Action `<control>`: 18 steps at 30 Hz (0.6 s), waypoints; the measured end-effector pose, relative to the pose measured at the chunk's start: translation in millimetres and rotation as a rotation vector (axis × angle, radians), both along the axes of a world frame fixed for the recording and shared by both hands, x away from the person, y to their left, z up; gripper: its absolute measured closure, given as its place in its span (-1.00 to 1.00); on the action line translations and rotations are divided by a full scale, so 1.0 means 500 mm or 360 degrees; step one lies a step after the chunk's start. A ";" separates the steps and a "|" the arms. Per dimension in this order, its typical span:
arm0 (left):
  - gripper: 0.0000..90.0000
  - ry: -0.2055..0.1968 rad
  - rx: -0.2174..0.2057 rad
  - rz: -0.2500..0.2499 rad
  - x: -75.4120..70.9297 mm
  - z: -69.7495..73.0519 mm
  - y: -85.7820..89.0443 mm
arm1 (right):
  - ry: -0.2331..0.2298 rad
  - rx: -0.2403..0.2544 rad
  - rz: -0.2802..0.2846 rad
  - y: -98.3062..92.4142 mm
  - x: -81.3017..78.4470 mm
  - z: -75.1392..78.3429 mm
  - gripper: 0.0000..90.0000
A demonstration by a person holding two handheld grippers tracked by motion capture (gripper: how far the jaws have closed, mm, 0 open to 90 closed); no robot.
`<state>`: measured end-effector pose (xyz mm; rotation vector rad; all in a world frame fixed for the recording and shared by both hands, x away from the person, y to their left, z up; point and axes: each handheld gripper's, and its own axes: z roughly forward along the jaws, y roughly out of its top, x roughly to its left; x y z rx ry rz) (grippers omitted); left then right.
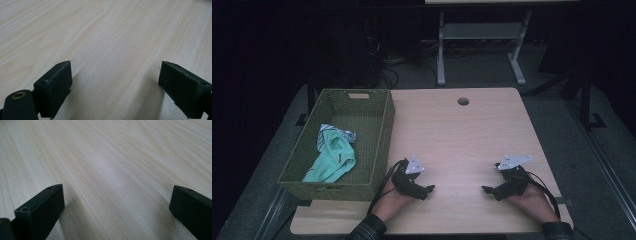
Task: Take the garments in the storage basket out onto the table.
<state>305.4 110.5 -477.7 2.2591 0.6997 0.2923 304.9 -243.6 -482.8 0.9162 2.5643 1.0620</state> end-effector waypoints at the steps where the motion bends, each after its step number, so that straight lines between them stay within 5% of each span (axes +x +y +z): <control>1: -0.76 0.0004 0.0005 -0.0002 0.001 0.001 -0.001 | 0.0001 0.0000 0.0000 0.000 0.000 0.000 -1.00; 18: -0.74 0.0085 0.0069 -0.0007 0.011 0.014 -0.010 | 0.0001 -0.0001 -0.0046 -0.001 0.000 0.000 -1.00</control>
